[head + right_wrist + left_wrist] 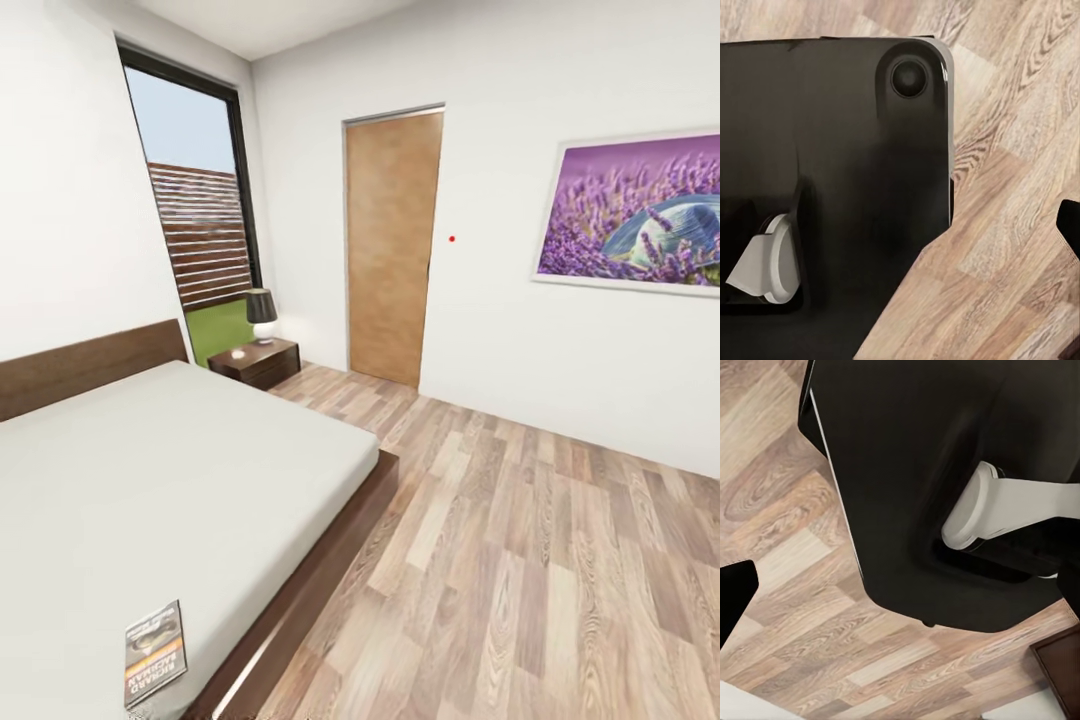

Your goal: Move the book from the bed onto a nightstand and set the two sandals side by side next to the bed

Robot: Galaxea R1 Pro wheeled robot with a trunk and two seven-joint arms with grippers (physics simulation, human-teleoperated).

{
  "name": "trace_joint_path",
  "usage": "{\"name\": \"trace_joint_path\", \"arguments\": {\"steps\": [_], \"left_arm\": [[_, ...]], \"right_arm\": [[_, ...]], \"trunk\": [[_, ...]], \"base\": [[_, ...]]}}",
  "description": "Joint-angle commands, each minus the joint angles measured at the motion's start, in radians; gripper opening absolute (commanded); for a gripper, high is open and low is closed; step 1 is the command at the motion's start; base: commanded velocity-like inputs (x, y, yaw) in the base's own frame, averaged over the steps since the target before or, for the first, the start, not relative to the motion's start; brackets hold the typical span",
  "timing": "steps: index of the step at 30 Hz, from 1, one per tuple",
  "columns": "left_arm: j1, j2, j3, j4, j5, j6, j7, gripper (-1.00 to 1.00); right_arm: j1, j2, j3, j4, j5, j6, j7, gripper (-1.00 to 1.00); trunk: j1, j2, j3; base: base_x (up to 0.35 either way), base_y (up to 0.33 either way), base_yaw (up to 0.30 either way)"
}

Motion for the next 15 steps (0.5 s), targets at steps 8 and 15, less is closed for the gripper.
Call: {"name": "trace_joint_path", "arguments": {"steps": [8,15], "left_arm": [[0.001,0.001,-0.004,-0.003,0.01,0.006,0.0,1.0],[0.001,0.001,-0.004,-0.003,0.01,0.006,0.0,1.0]], "right_arm": [[0.0,-0.001,0.006,-0.003,-0.011,-0.003,0.001,1.0],[0.0,-0.001,0.006,-0.002,-0.011,-0.003,0.001,1.0]], "trunk": [[0.001,-0.002,-0.004],[0.001,-0.002,-0.007]], "base": [[0.0,0.0,0.289],[0.0,0.0,0.289]]}}
